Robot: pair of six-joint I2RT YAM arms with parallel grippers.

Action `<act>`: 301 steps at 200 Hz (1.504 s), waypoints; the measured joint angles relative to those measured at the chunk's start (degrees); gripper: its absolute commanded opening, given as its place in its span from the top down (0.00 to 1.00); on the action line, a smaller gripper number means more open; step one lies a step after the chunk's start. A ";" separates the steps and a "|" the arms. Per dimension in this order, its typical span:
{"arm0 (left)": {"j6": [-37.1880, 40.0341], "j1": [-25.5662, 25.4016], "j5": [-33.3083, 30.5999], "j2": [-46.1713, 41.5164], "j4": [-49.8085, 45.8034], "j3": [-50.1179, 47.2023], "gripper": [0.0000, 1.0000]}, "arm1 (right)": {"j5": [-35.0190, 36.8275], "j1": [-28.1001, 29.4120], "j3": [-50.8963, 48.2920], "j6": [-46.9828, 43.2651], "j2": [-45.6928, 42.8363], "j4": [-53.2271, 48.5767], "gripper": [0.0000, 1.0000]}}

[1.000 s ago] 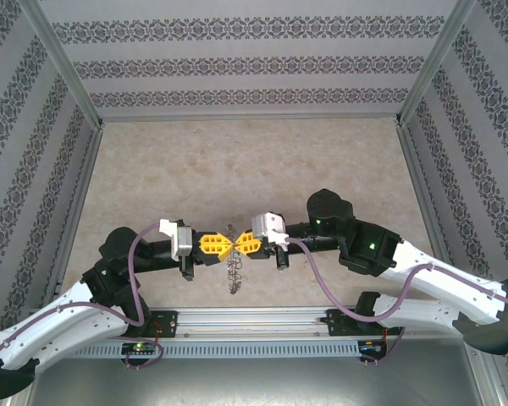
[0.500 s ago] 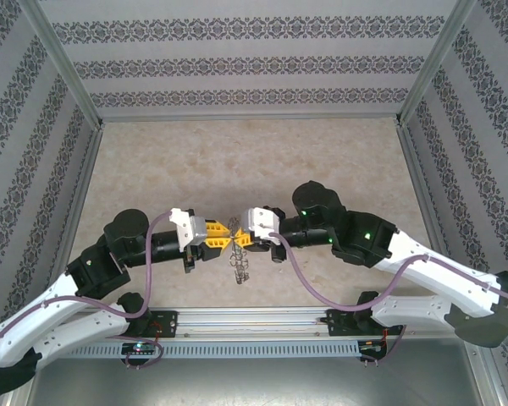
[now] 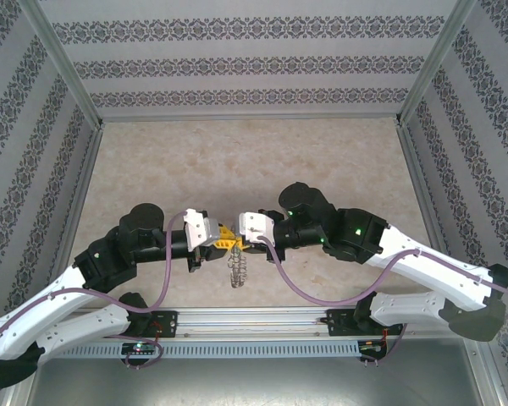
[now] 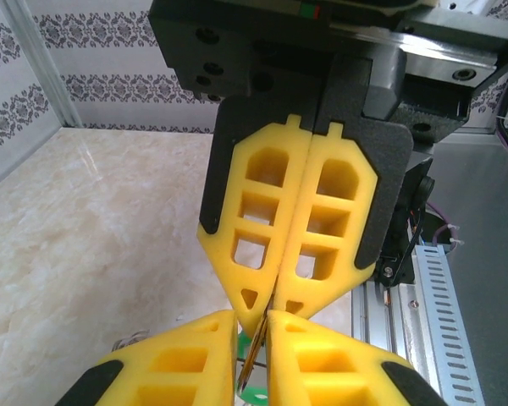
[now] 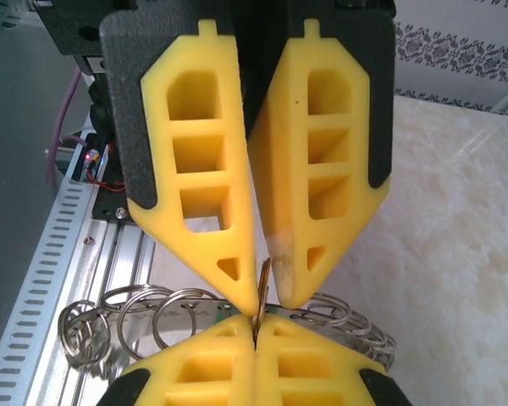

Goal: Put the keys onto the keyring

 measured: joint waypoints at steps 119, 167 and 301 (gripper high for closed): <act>1.44 -0.04 0.44 -3.15 0.81 -2.43 1.00 | -1.51 0.02 0.00 -0.37 -0.22 0.79 0.91; -4.39 -0.04 2.84 -7.80 13.16 -9.94 1.00 | -3.91 0.39 -1.33 0.28 -2.47 4.09 0.80; -14.05 -0.04 5.22 -11.98 28.79 -17.00 1.00 | -4.76 0.37 -4.37 2.73 -4.94 8.20 0.86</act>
